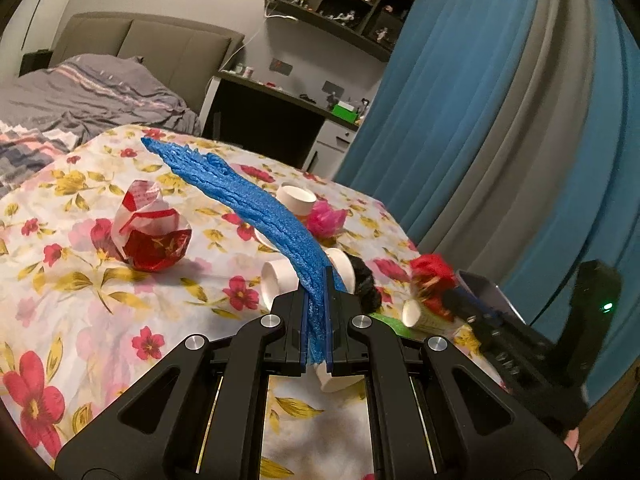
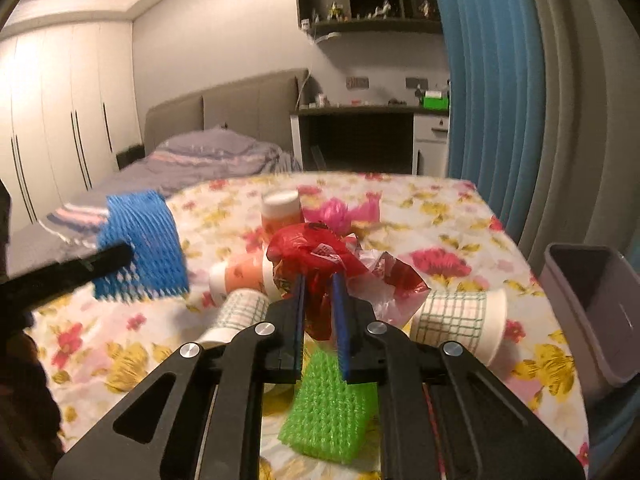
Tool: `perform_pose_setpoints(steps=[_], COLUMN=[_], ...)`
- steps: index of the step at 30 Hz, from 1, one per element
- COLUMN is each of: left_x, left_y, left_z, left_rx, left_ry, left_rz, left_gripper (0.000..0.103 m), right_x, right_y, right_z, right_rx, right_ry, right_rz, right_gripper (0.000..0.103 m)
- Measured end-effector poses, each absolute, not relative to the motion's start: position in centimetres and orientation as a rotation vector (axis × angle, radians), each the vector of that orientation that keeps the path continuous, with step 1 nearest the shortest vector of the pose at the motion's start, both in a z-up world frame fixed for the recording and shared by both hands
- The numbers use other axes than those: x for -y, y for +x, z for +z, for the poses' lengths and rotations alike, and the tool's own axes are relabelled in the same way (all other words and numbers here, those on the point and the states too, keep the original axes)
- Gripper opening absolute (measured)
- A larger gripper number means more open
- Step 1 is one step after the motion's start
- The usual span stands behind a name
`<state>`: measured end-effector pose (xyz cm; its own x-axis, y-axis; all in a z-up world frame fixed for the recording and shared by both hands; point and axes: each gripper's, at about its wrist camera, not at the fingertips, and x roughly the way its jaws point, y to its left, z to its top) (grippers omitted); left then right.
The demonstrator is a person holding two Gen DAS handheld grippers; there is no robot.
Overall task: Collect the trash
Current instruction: 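Grasp the blue foam net with the left gripper while the right grasps the red wrapper, then carry the net and wrapper over the grey bin and open both grippers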
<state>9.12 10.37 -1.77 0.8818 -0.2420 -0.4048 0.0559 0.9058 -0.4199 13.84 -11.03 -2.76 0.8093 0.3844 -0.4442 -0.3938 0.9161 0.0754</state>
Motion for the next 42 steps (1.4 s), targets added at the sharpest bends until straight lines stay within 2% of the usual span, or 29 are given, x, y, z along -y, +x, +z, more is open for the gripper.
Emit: perform_pose_setpoints(steps=[21,34,42], left_x=[-2.9,2.4,8.6], left_y=[7.7,9.6,12.3], left_z=[1.0,1.4,2.9], left_rx=[-0.44,-0.469,-0.456], left_ry=[-0.282,-0.221,-0.163], left_rz=[-0.281,-0.375,-0.492], left_gripper=[0.004,0.004,0.004], right_x=[18.2,21.0,25.4], right_y=[9.1,8.1,8.8], right_z=[0.6,1.0,2.1], right_rx=[-0.351,-0.321,-0.28], right_ry=[0.058,0.084,0.103], right_rz=[0.348,0.287,0.179], right_gripper=[0.011,0.009,0.008])
